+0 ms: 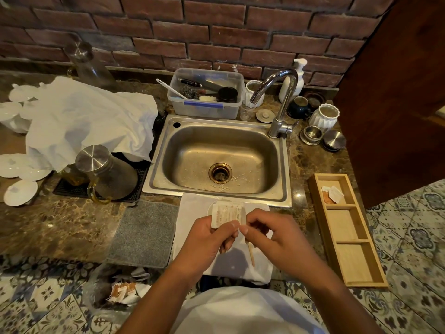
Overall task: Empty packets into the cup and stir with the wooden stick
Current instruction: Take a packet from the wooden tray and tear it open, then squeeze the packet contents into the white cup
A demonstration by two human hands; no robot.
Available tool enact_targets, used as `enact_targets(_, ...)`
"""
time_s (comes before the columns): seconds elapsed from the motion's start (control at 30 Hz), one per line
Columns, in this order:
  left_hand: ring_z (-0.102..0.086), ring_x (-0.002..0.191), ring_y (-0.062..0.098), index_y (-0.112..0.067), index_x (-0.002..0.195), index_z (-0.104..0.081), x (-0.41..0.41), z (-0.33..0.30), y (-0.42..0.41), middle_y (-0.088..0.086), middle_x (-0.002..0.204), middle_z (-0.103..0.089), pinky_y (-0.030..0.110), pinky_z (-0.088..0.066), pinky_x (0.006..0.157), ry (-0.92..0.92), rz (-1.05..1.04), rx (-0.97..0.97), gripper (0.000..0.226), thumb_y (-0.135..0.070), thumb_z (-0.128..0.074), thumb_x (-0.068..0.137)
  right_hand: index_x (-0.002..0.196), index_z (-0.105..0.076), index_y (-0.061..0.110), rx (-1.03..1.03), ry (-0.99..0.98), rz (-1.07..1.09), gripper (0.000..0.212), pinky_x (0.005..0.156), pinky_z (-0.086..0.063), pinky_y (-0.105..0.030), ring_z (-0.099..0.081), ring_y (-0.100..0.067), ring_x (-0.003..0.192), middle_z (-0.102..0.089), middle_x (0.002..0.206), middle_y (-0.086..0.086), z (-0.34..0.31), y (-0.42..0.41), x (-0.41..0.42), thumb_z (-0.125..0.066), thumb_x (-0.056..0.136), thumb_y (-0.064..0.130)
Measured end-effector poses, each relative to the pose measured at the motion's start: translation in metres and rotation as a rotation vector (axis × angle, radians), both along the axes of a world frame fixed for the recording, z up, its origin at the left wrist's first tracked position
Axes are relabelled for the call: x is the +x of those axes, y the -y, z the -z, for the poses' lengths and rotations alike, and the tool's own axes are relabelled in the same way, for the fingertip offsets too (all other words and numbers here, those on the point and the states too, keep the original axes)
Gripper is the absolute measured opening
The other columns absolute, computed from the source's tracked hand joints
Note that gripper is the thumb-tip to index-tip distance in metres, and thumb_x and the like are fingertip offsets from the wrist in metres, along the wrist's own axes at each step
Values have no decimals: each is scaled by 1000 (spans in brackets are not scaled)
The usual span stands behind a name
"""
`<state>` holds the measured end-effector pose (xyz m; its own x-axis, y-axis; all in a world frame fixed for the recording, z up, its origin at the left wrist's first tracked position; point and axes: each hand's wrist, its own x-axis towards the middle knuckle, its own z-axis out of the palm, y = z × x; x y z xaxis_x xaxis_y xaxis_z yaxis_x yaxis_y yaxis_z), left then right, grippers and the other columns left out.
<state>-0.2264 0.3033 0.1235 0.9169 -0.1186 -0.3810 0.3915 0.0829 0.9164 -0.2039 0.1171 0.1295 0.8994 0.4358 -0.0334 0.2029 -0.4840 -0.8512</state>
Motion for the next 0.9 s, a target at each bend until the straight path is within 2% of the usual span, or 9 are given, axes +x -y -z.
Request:
enact_targets(0.07, -47, 47, 10, -8, 70, -64, 0, 2, 1, 4, 54, -52, 21, -42, 53, -14, -12, -16, 30, -12, -58, 99, 94, -70, 24, -23, 50, -31, 16, 66, -54, -37, -65, -15, 74, -68, 79, 11, 3, 0, -1, -60, 100, 35)
enact_targets(0.17, -44, 47, 12, -12, 66, -64, -2, 7, 3, 5, 54, -50, 24, -40, 51, -46, -37, -93, 33, -11, -58, 99, 93, -69, 21, -31, 123, -28, 14, 64, -51, -36, -62, -12, 73, -65, 79, 11, 8, -1, -2, -61, 100, 30)
enact_targets(0.37, -40, 46, 12, -12, 71, -66, -1, 14, 9, 5, 56, -52, 27, -34, 51, -123, -91, -227, 29, -17, -59, 99, 98, -72, 17, -87, 314, 51, 9, 65, -46, -20, -51, 3, 73, -66, 84, 10, 16, -5, -5, -64, 98, 21)
enact_targets(0.57, -37, 45, 11, -13, 72, -67, 1, 24, 10, 6, 59, -51, 25, -31, 47, -221, -171, -266, 25, -19, -63, 96, 99, -72, 14, -64, 381, 121, 10, 68, -47, -20, -55, -1, 76, -67, 86, 7, 20, -7, -9, -63, 98, 19)
enact_targets(0.63, -34, 45, 11, -13, 74, -66, 2, 28, 3, 6, 60, -49, 24, -28, 46, -236, -201, -302, 21, -21, -66, 92, 97, -70, 17, 25, 277, 197, 16, 67, -50, -22, -61, -5, 75, -69, 84, 10, 13, -7, -10, -59, 100, 28)
enact_targets(0.73, -33, 44, 11, -11, 73, -64, 3, 27, -7, 5, 58, -47, 25, -26, 47, -202, -155, -357, 21, -25, -67, 90, 92, -68, 21, 108, 17, 341, 19, 68, -55, -30, -68, -13, 74, -72, 77, 5, 6, 0, -5, -60, 97, 38)
enact_targets(0.8, -32, 43, 11, -9, 76, -63, 4, 23, -9, 5, 55, -45, 25, -26, 46, -177, -126, -413, 23, -25, -64, 92, 92, -70, 23, 129, -68, 395, 14, 69, -57, -31, -68, -13, 74, -73, 78, 3, 6, 10, -1, -63, 96, 34)
enact_targets(0.9, -31, 42, 11, -8, 80, -60, 8, 17, -6, 4, 51, -40, 23, -26, 45, -134, -89, -456, 28, -30, -57, 97, 93, -71, 16, 197, -145, 468, 9, 67, -56, -23, -68, -14, 72, -73, 78, -3, 9, 24, 3, -66, 96, 23)
